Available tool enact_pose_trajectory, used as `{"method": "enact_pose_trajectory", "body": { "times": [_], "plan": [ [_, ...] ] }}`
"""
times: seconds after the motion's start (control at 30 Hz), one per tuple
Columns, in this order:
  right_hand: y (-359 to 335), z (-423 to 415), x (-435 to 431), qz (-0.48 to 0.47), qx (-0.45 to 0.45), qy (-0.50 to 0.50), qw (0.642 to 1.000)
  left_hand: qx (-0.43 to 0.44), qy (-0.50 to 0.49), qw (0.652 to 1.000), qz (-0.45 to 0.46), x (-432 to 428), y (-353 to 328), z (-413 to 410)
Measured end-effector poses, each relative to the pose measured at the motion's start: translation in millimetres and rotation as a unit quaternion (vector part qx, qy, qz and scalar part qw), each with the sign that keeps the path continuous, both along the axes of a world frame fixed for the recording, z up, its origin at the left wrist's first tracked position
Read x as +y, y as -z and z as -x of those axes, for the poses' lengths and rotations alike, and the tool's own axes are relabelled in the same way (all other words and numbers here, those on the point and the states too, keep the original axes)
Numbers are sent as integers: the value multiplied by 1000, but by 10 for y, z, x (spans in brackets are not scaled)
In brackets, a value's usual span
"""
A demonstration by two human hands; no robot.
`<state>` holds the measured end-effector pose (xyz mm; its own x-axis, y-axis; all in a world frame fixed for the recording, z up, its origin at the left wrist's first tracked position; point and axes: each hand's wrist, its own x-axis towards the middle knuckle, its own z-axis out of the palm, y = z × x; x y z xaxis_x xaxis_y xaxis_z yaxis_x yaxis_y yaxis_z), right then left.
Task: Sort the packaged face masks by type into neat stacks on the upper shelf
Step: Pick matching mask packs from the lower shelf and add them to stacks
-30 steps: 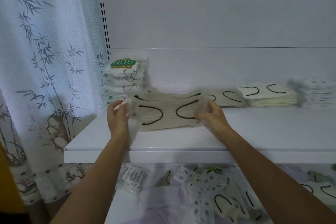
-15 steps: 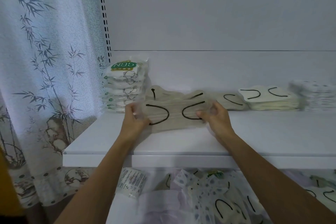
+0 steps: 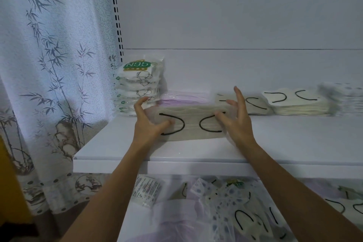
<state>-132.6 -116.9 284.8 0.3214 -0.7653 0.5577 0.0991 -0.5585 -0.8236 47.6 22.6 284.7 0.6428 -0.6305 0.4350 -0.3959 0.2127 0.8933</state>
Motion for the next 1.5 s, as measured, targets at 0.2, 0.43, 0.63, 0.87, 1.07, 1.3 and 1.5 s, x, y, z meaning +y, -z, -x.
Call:
{"method": "enact_pose_trajectory", "body": {
  "times": [0.2, 0.43, 0.63, 0.87, 1.07, 1.3, 1.5],
  "plan": [
    [26, -17, -13, 5, 78, 7, 997, 44, 18, 995, -83, 4, 8, -29],
    [111, -46, -130, 38, 126, 92, 987, -64, -66, 991, -97, -92, 75, 47],
    [117, -76, -121, 146, 72, 145, 976, -243, -176, 953, -38, -118, 81, 44],
    [-59, 150, -388, 121, 190, 259, 939, -345, -120, 928, -69, -396, -63, 254],
    [-402, 744, -1085, 188, 353, 253, 881, -312, -86, 944, -64, -1180, -273, 504],
    [-421, 726, -1764, 215, 497, 147, 828, -291, -104, 946, -101, -1738, -227, 517],
    [-281, 823, -2189, 251, 534, 160, 791, -307, -91, 939, -127, -2055, -149, 675]
  ]
}}
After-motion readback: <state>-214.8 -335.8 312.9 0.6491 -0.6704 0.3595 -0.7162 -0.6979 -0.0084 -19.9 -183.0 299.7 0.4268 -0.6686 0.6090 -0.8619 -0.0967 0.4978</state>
